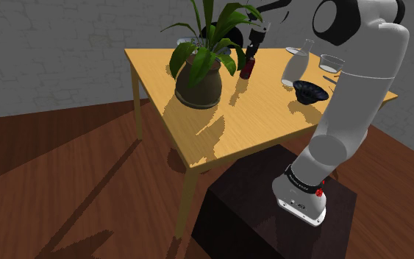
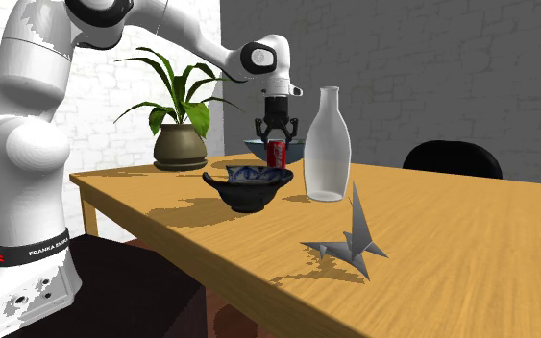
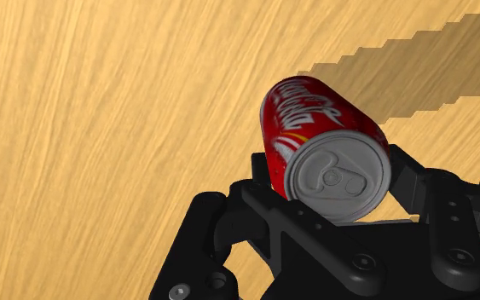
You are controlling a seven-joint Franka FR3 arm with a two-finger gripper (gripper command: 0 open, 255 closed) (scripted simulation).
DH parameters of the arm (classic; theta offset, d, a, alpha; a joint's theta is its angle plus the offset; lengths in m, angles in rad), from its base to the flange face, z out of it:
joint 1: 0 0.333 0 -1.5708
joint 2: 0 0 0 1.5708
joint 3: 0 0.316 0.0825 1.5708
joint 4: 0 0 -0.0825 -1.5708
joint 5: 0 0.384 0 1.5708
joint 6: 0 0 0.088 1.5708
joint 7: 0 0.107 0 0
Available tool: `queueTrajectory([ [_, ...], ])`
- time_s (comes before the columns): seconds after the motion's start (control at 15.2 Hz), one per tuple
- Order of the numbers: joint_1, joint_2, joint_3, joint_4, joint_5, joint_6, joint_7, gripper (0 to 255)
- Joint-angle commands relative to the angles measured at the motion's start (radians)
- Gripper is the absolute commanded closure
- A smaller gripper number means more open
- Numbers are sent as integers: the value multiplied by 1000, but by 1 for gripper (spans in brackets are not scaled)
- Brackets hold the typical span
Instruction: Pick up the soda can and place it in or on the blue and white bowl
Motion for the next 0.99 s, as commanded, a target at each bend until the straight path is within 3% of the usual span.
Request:
queueTrajectory([
  [0.0,0,0,0,0,0,0,0,255],
  [0.4,0,1,0,-1,0,0,0,255],
  [0.92,-2,-14,-4,88,-10,-102,7,255],
])
